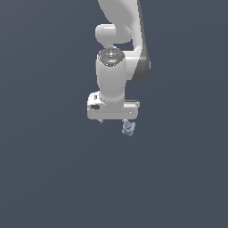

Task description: Pick up the object and move it to a goal position.

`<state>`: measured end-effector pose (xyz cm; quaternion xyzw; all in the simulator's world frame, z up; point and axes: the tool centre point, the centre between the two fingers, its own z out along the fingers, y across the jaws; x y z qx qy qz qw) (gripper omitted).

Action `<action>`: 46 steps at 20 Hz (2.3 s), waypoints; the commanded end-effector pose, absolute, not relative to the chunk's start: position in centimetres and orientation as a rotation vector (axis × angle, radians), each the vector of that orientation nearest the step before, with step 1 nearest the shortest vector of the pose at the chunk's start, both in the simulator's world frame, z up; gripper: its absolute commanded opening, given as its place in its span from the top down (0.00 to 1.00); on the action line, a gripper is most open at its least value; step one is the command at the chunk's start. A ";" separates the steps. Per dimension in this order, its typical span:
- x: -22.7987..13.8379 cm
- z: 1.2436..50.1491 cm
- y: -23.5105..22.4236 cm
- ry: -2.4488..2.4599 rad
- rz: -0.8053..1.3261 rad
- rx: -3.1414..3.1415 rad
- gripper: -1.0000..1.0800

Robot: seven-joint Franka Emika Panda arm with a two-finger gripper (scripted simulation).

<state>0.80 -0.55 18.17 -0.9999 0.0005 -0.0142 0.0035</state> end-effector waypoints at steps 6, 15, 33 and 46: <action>0.6 17.8 -1.1 -0.026 -0.031 -3.147 0.04; 0.3 17.3 -1.8 -0.057 -0.015 -3.160 0.04; -1.8 13.1 3.5 0.263 -0.009 -3.137 0.04; -4.4 9.6 7.8 0.553 -0.001 -3.093 0.04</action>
